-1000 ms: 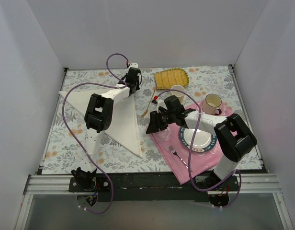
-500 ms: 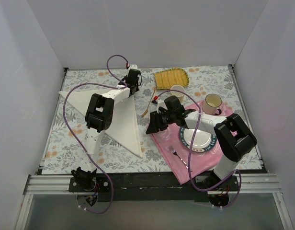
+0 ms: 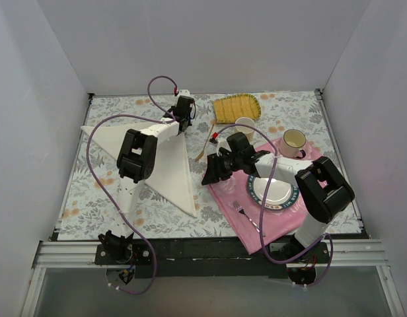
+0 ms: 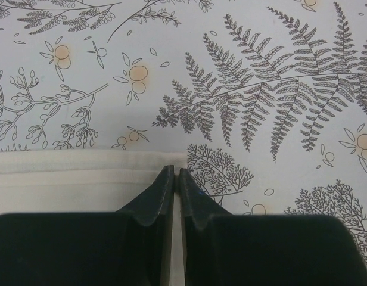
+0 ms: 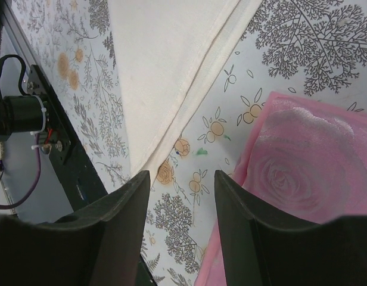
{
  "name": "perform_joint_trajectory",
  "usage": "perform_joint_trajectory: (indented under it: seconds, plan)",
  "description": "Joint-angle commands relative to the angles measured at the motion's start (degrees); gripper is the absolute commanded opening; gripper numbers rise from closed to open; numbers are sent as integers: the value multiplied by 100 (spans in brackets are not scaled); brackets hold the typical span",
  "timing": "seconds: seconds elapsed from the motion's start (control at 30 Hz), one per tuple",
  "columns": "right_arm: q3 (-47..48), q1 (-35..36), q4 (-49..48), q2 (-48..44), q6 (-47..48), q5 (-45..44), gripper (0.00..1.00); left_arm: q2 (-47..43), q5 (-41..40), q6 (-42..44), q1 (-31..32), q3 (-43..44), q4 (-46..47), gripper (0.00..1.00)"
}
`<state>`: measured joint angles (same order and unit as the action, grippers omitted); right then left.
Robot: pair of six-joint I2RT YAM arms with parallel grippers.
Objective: Fold the napkin, place the utensils inside, and roll it up
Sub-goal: Fold the napkin
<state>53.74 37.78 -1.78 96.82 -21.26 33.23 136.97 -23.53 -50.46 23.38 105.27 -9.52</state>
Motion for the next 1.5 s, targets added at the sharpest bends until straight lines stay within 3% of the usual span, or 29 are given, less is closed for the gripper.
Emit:
perform_joint_trajectory:
  seconds: [0.0,0.23,0.43,0.7,0.83,0.9,0.97,1.03,1.47]
  plan:
    - [-30,-43,-209,-22,-54,122,55,-618,-266,168,18,-104,64,0]
    - [-30,-34,-217,21,-54,157,55,-636,-372,185,27,-16,99,0]
    - [-30,-34,-244,57,-72,183,55,-592,-266,177,18,72,99,13]
    - [-47,-34,-244,57,-63,175,55,-592,-55,194,18,72,99,10]
    - [-56,-34,-261,57,-72,166,55,-662,32,159,18,2,90,16]
    - [-56,-34,-261,66,-54,175,55,-732,41,159,18,-95,160,14]
    - [-56,-34,-253,66,-72,175,55,-768,6,159,9,-138,213,3]
    - [-65,-25,-270,74,-72,175,55,-820,-11,159,9,-156,240,0]
    - [-91,-25,-332,118,-98,210,55,-979,103,18,-43,-183,328,0]
